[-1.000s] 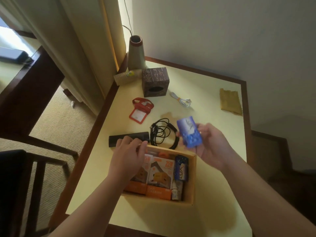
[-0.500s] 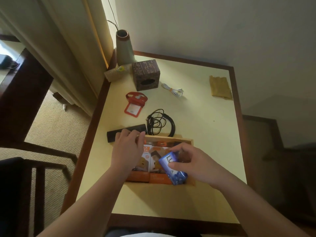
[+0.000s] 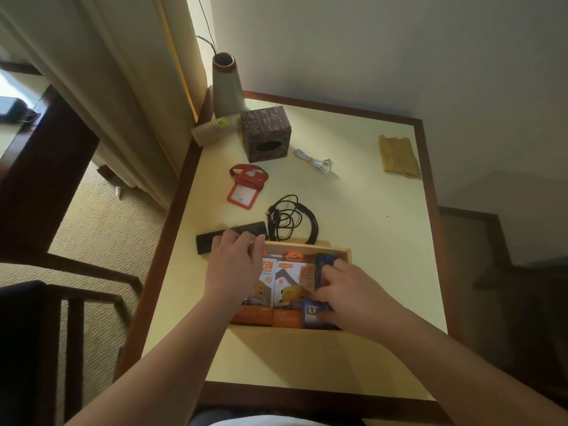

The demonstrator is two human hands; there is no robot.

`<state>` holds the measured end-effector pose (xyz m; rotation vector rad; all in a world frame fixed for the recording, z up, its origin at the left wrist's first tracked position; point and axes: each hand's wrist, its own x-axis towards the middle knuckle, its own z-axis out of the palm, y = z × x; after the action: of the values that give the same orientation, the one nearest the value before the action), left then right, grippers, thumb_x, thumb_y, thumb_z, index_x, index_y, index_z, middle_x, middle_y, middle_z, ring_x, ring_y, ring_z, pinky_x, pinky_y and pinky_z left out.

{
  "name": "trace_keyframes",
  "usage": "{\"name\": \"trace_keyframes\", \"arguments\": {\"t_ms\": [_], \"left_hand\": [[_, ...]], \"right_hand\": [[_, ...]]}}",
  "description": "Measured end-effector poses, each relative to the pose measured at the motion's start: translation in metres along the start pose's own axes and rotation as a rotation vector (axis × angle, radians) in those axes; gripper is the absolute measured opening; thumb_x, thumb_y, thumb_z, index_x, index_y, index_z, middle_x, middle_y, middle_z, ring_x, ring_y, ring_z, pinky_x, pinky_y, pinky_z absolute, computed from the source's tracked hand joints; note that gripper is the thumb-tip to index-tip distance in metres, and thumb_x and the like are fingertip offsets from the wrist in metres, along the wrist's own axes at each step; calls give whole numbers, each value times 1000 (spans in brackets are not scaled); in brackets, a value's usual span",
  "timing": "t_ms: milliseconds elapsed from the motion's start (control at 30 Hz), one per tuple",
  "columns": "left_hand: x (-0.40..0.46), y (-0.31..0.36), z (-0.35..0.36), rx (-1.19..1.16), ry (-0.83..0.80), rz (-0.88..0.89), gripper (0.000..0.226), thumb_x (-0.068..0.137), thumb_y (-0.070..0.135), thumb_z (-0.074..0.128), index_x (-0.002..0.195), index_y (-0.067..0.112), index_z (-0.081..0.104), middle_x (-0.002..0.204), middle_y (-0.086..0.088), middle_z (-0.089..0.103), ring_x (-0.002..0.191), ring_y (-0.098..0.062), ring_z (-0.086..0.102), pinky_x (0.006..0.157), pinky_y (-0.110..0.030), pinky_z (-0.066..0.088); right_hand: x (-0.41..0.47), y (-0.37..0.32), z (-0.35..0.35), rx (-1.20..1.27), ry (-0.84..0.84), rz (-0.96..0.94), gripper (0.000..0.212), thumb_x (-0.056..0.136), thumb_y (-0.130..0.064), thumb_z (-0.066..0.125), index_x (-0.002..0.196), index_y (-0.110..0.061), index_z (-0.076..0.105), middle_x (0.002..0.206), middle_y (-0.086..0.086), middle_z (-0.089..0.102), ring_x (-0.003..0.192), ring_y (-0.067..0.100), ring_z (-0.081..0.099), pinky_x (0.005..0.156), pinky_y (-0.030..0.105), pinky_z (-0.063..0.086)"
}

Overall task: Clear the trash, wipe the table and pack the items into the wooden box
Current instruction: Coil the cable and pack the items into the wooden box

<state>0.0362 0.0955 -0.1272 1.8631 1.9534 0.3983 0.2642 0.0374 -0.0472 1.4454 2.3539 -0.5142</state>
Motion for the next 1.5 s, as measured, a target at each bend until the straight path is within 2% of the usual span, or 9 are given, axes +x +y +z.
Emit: {"name": "trace_keyframes", "arguments": {"t_ms": [267,533,767,900,1000,1100,1367,1433,1500], "left_hand": [[-1,1,-2,-28,-32,-28,40,106,55,38,121,29,65,118,4,58,108,-12,40,90,-32,45],[-2,1,-1,-58,-9,-10,37,105,53,43,117,28,68,110,8,55,105,-12,44,87,-32,49],[-1,2,-1,-36,-29,-42,36,105,57,40,118,34,64,109,12,49,104,-10,43,88,-31,48],[-1,1,1,-40,-20,-45,34,104,57,41,118,36,63,109,14,48,105,-9,42,87,-28,43],[-1,1,2,-33,-9,-38,34,105,57,41,118,35,64,108,14,48,105,-8,42,86,-28,43],[-1,2,2,-35,-11,-35,35,104,56,41,117,34,64,108,12,50,104,-10,43,86,-30,44],[0,2,-2,-30,-37,-14,37,105,56,38,114,33,65,105,11,52,99,-11,44,84,-30,44],[0,2,-1,-27,-34,-15,36,105,54,39,113,32,66,104,11,53,99,-11,45,83,-28,42],[-1,1,-2,-31,-28,-9,34,105,53,41,112,30,66,104,11,54,98,-12,45,82,-29,43]], "right_hand": [[4,13,-13,171,-42,27,41,97,-52,66,134,-36,61,130,-12,60,117,11,54,98,29,49],[82,83,-58,662,339,416,10,101,-38,63,109,-37,69,98,-16,66,91,6,63,78,30,54],[199,146,-45,503,256,490,57,94,-21,57,150,-29,50,143,5,54,122,27,57,98,44,54],[252,163,-50,318,151,487,76,98,-7,51,165,-29,22,171,6,24,157,36,22,121,55,31],[264,165,-44,196,175,460,49,96,-11,53,143,-25,53,133,9,57,129,36,52,102,50,47],[252,155,-36,149,275,558,25,97,-17,58,122,-20,65,114,8,60,116,33,54,98,46,45],[78,69,-49,882,541,685,12,94,-38,68,102,-31,61,88,-10,69,74,6,68,64,33,60],[27,30,-43,995,498,631,13,94,-36,74,98,-33,63,87,-11,70,75,-1,69,56,17,56],[-5,1,-19,958,409,614,16,91,-36,78,94,-34,62,90,-12,69,79,1,69,59,17,59]]}}
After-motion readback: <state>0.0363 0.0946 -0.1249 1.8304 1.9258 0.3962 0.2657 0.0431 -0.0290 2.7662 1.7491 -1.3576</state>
